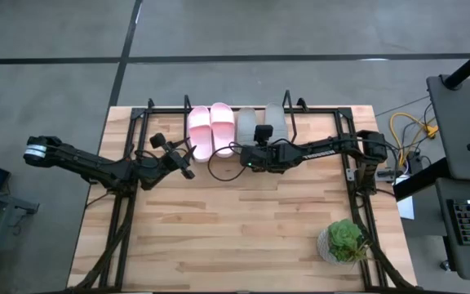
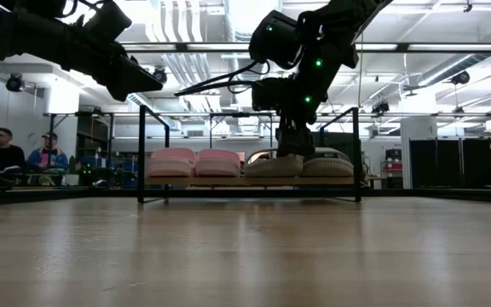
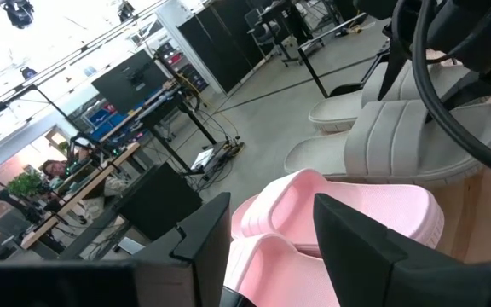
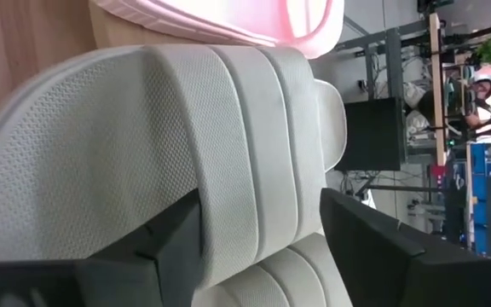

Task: Pick and place slides into the shelf
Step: Put the gray slides on the shelf, then return to Home Position

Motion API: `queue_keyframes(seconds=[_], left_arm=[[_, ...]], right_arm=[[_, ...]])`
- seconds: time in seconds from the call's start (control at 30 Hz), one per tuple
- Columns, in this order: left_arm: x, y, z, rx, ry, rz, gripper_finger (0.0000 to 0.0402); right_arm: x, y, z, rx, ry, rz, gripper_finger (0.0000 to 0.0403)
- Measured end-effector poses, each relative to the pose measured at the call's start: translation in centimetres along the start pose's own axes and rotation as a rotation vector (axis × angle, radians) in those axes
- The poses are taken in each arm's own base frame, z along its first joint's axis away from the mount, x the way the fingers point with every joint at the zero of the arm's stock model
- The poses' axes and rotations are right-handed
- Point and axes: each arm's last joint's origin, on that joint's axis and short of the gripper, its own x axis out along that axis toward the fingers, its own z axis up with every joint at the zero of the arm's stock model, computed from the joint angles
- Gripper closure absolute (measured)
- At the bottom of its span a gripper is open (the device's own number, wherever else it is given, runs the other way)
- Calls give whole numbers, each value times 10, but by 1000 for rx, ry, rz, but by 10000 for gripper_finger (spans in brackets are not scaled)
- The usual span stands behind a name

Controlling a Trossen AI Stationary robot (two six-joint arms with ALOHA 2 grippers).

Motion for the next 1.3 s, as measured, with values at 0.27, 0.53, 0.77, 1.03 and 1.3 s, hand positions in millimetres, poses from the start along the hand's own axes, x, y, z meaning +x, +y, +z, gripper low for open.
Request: queue_keyframes(seconds=[0.27,0.53,0.77,1.03,1.3], left_arm=[[0,0,0,0,0,0,249],[0,0,0,0,0,0,249],[0,0,0,-2,-1,0,249],[0,0,1,-29,-22,-27,249],[-7,0,16,-278,-255,-410,249]], right_arm=[[-4,-1,1,39,-15,1,156],[-16,-7,3,56,-48,-1,150],[-39,-20,8,104,-146,77,160],[-64,-39,11,239,-329,293,165],[-98,-54,-6,422,-889,475,189]])
